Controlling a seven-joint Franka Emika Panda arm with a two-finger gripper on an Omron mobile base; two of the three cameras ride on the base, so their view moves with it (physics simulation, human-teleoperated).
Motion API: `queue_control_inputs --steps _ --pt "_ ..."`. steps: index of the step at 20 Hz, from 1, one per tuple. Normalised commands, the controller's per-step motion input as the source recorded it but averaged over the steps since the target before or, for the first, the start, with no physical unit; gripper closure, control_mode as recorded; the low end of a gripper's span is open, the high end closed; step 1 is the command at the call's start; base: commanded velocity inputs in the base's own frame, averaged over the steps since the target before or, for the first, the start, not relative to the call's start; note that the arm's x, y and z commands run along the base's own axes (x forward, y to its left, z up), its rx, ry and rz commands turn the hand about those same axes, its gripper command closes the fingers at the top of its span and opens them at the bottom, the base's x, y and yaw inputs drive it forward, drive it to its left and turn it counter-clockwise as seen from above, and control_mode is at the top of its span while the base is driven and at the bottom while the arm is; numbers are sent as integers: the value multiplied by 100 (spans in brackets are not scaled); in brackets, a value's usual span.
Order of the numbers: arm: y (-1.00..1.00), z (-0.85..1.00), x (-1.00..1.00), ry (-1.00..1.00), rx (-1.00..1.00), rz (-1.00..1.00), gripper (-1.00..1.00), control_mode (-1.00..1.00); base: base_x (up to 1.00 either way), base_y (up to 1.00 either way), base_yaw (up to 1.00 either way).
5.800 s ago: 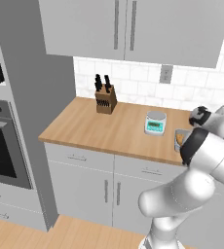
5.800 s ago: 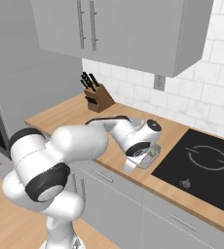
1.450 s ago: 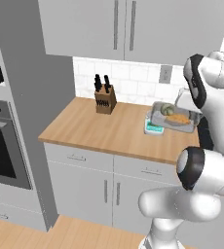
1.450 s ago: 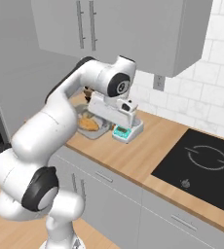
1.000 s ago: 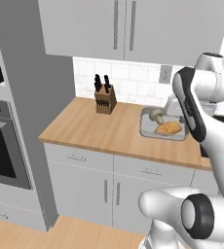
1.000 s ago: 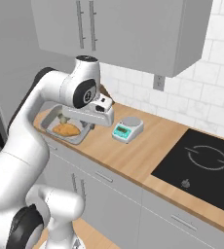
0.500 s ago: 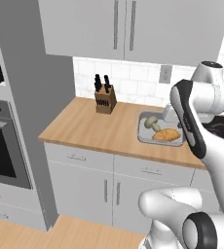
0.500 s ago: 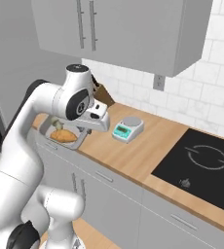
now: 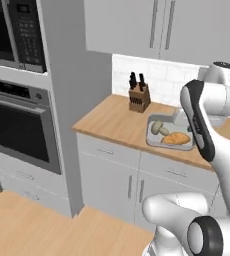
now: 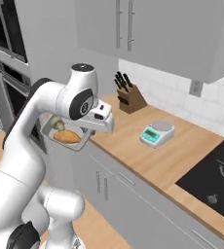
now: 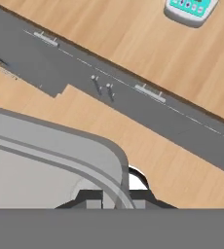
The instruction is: Take the meat container that has the steak and place it on the second highest rack of the freezer. Then take the vegetable container that has the mushroom and potato and place it on the highest rack of the freezer.
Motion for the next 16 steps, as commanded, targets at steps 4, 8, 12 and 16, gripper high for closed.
queue_control_inputs --steps 4,8,12,16 --pt "0 0 0 0 0 0 100 100 -5 31 71" --pt "0 0 0 0 0 0 100 100 2 25 92" --pt "0 0 0 0 0 0 100 100 1 37 92" --pt "0 0 0 0 0 0 100 100 8 30 84"
